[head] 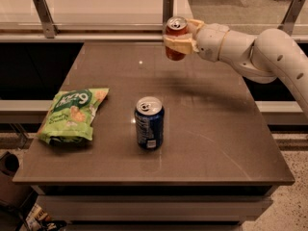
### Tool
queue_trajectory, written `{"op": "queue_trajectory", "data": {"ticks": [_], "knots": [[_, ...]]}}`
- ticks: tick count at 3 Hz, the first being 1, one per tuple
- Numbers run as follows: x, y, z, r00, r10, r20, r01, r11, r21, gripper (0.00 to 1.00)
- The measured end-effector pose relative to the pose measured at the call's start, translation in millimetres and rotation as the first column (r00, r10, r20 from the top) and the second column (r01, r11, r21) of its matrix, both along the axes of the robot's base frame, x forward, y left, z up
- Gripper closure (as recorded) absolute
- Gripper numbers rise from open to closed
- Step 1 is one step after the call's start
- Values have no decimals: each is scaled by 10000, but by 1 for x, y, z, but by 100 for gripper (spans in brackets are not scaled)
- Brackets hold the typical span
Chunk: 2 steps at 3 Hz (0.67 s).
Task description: Knock coke can over
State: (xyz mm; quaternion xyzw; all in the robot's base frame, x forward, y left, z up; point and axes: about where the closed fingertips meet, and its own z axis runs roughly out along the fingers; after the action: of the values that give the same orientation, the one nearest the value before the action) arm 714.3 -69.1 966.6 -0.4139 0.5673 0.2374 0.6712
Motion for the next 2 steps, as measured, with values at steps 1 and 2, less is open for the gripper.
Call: {"op": "queue_trajectory", "data": {"ticks": [1,2], "knots": [[-1,4,6,9991,86,408,-76,9997,-249,100],[-5,6,20,9881,409,1481,-310,9972,-686,100]]}}
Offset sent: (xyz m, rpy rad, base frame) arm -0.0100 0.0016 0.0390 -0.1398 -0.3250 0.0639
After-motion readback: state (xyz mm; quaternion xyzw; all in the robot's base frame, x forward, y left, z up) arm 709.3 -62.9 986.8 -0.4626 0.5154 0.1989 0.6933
